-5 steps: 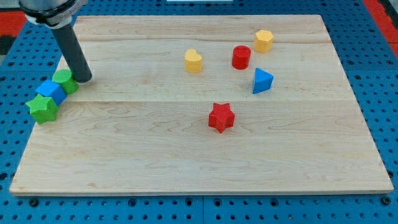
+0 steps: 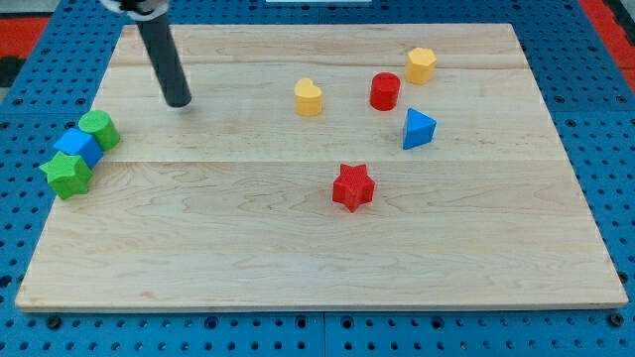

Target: Point at the yellow heart

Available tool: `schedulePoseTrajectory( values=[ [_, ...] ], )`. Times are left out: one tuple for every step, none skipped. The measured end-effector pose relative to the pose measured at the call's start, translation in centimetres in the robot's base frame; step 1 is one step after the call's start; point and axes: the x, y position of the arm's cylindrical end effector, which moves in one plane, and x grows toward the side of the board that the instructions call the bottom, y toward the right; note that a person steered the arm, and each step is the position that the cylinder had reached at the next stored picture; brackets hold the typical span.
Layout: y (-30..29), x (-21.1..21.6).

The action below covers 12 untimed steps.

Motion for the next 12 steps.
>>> schedulePoseTrajectory(
  values=[
    [2.6, -1.3],
    [5.1, -2.3],
    [7.7, -3.5],
    [10.0, -4.6],
    [11.9, -4.9],
    [13.3, -4.9],
    [14.4, -4.9],
    [15.4, -4.9],
    [16.1, -4.8],
    [16.5, -4.4],
    [17.4, -3.7],
    [18.1, -3.0]
  ],
)
